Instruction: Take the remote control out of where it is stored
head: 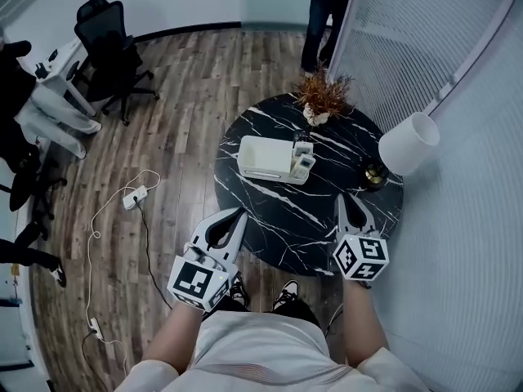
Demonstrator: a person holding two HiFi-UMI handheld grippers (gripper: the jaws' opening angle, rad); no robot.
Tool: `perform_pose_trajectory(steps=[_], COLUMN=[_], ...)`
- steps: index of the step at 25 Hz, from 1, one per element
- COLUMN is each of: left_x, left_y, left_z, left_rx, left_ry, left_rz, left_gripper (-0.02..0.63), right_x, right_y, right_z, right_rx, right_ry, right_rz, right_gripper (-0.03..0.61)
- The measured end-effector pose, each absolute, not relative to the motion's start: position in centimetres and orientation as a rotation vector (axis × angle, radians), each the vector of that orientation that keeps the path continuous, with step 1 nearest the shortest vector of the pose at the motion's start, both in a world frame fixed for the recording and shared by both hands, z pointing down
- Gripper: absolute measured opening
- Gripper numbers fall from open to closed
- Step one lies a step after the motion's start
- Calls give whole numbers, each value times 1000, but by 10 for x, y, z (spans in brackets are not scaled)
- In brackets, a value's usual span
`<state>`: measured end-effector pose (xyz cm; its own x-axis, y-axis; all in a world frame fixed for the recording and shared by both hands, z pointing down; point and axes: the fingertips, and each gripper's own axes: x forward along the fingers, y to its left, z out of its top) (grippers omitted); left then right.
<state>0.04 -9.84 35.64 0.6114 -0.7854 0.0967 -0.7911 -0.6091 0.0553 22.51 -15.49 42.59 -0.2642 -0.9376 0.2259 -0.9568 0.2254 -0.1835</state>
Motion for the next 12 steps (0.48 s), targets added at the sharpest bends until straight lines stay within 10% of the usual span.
perform_pose_trajectory(steps=[12], left_x=[-45], left_y=[-123], left_z=[397], left_rx=[2644], left_ry=[-1345], left_rz=[166], left_gripper=[9], right_x=[202], right_y=[-254], right_z=[520], right_rx=[1930], right_ry=[-2149], right_rz=[610], right_gripper=[253])
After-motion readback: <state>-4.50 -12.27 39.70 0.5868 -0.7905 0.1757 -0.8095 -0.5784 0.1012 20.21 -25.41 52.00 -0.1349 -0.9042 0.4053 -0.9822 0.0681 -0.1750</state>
